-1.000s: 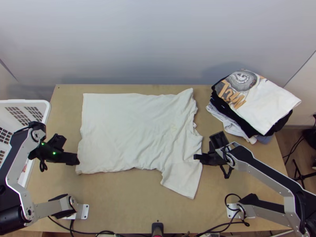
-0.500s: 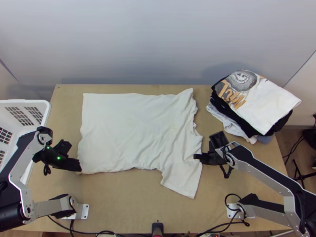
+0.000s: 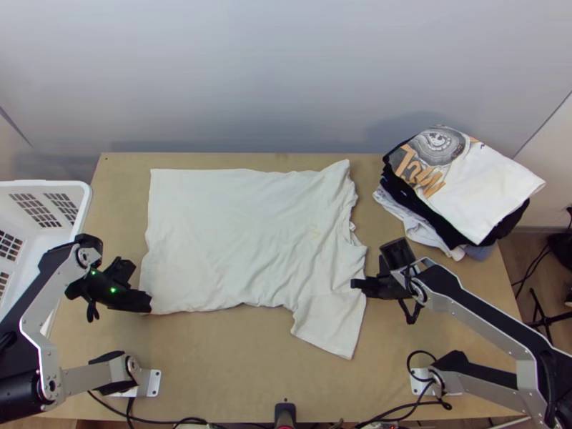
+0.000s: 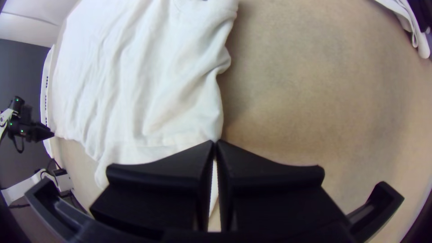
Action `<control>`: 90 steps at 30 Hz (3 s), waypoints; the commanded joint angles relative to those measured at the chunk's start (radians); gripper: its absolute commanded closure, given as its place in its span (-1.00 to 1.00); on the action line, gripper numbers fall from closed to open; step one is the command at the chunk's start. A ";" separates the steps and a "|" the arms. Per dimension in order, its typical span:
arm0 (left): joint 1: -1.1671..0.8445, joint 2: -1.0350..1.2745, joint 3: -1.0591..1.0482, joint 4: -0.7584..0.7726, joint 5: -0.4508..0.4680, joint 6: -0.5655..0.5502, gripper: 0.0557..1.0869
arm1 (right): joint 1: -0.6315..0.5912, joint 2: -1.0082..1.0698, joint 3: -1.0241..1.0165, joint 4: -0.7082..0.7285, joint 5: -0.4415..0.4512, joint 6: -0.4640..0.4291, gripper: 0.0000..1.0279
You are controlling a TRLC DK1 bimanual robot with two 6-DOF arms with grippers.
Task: Fold the t-shirt
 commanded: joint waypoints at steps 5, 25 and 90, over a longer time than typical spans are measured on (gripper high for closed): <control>0.017 -0.039 -0.018 0.027 0.040 0.000 0.92 | 0.001 -0.033 -0.007 -0.002 0.008 0.010 0.94; 0.180 0.010 0.046 0.024 0.040 0.100 0.92 | -0.068 -0.121 -0.022 -0.048 0.045 -0.031 0.94; -0.124 0.336 1.470 0.504 -0.086 -0.970 0.93 | -0.191 0.493 1.714 -0.015 0.160 -0.240 0.95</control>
